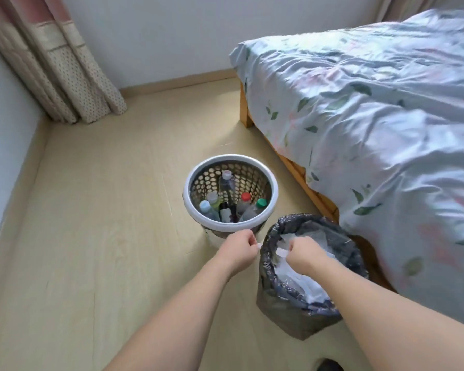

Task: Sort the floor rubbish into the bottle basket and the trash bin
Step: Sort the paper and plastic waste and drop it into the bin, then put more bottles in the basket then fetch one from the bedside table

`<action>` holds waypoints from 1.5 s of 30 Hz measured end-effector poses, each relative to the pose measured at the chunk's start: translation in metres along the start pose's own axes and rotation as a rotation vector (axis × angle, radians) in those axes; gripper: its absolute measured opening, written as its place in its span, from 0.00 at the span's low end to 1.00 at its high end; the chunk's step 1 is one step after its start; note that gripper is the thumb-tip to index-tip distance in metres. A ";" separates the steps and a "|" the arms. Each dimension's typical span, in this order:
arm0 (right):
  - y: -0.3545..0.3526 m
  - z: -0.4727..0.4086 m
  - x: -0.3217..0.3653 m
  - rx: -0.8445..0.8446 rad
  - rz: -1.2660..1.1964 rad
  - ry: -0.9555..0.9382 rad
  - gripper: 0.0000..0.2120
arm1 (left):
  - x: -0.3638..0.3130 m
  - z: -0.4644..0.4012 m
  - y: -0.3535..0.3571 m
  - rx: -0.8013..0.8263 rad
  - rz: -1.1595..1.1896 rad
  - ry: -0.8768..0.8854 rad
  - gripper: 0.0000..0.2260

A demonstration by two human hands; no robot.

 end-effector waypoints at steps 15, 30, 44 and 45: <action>0.028 -0.043 -0.117 -0.035 -0.136 0.208 0.11 | -0.064 -0.076 0.128 0.220 -0.478 -0.024 0.09; -0.286 0.130 -0.080 -0.027 -0.309 0.165 0.13 | -0.333 0.040 -0.101 0.163 -0.626 0.103 0.14; -0.574 0.325 -0.086 -0.245 -0.404 0.188 0.26 | -0.624 0.180 -0.298 -0.115 -0.542 0.556 0.17; -0.585 0.335 -0.087 -0.282 -0.404 0.191 0.26 | -0.635 0.185 -0.298 -0.112 -0.560 0.584 0.18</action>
Point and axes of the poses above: each hand's wrist, its own z-axis away from the middle knuckle, its own y-axis out of the palm, x = y × z, the point moved 6 cm from there along -z, towards the middle knuckle, and after that the axes turned 6 degrees about -y, right-handed, at the moved point
